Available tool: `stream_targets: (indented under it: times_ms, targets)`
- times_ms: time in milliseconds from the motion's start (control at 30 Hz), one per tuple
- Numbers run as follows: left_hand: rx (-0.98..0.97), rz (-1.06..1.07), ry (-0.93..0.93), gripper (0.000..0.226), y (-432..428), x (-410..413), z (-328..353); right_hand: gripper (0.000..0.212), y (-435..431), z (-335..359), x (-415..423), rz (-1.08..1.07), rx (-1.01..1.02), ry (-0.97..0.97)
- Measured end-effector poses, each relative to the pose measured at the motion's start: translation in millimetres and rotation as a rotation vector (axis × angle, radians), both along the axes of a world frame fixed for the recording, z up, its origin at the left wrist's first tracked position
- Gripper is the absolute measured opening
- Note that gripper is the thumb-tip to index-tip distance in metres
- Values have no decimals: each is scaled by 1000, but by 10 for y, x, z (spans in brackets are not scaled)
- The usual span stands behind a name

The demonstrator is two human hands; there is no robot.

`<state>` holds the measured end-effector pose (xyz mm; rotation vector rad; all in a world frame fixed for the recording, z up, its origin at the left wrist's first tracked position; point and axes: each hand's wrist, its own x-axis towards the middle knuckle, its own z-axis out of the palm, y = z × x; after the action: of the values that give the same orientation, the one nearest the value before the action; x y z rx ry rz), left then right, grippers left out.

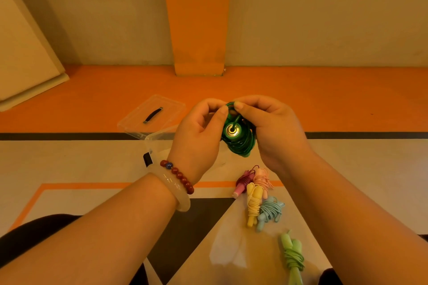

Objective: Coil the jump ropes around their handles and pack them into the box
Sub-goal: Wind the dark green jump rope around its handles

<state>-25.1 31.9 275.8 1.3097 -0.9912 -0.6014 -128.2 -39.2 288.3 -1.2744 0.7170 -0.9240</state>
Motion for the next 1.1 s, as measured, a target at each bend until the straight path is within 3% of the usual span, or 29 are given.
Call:
stream_targets:
  times_ms: [133,200,300,367,500,667,867,1100]
  targets:
    - [68,-47,284,19,-22,20,8,11,41,-72,36,73,134,-116]
    - [36,-93,339,17,0,15,16,13,53,-69,58,83,148,-145]
    - [-27,-202,33,13,43,3,-54,14,27,4,69,80,220,-222]
    - [-54,-231,-168,33,55,-4,-105,13,8,56,63,94,278,-269]
    - [-145,-126,-297,41,53,-14,-79,12,18,63,52,143,280,-235]
    - [-38,-76,-227,26,63,43,-6,19,-50,77,-42,149,96,-79]
    - [105,-150,-161,23,82,111,42,31,-86,154,-136,262,-342,269]
    - [288,-287,-287,17,76,233,50,13,-126,164,-171,317,-554,565]
